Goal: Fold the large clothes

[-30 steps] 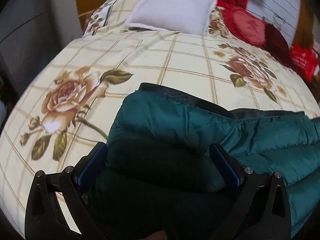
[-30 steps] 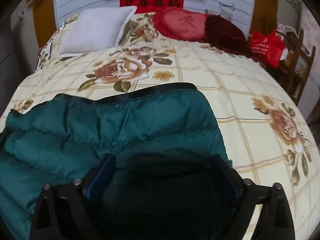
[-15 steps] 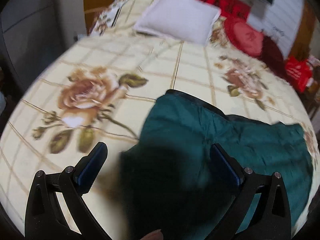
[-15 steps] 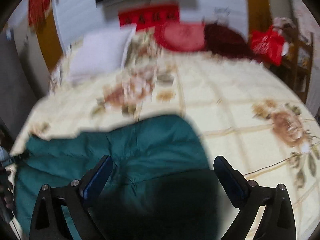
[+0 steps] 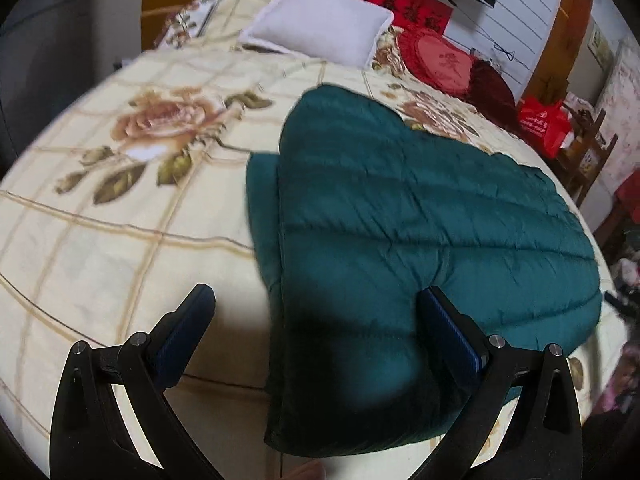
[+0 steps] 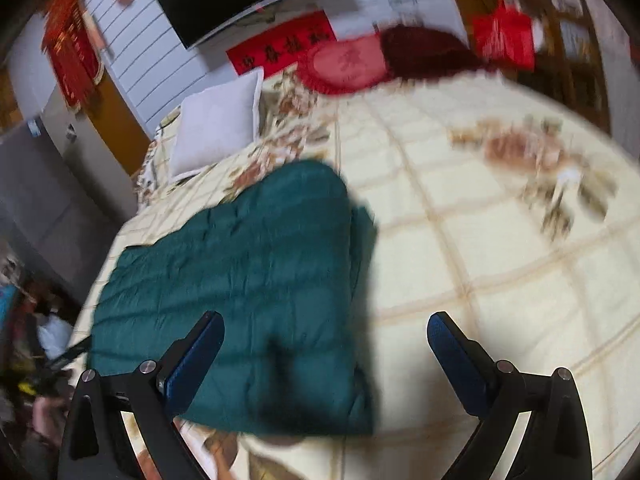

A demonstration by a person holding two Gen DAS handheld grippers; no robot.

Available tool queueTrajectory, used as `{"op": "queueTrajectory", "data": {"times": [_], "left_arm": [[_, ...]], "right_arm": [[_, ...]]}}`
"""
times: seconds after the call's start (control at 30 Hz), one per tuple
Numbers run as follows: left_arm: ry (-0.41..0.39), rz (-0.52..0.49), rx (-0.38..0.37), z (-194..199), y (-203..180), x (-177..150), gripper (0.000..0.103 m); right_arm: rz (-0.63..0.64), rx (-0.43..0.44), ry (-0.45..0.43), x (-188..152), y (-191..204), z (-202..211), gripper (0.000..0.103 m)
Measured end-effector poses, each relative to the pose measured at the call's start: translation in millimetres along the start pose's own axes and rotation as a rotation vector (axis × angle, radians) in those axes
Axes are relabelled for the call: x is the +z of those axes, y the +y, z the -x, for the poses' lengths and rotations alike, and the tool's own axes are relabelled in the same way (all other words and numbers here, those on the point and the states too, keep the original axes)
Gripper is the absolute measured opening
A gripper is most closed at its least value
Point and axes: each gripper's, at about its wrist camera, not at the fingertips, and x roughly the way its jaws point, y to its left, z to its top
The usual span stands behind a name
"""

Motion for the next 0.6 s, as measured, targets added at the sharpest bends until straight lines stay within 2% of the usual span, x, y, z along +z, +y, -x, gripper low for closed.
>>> {"op": "queueTrajectory", "data": {"times": [0.17,0.23,0.37,0.43,0.6], "left_arm": [[-0.003,0.057,-0.014,-4.7,14.2,11.8,0.103],[0.037,0.068,-0.050,-14.8,19.3,14.6,0.103],[0.100,0.122,-0.148,-36.2,34.5,23.4,0.103],[0.113,0.127,-0.183,-42.3,38.5,24.9,0.103],[0.100,0.099,-0.192,-48.2,34.5,32.7,0.103]], "right_arm": [[0.055,0.019,0.057,4.8,4.7,-32.4,0.101],[0.046,0.074,0.094,15.6,2.5,-51.1,0.101],[0.018,0.109,0.142,30.5,-8.6,-74.9,0.103],[0.008,0.158,0.151,34.9,-17.4,-83.4,0.103],[0.043,0.208,0.161,41.3,-17.7,-88.1,0.103]]}}
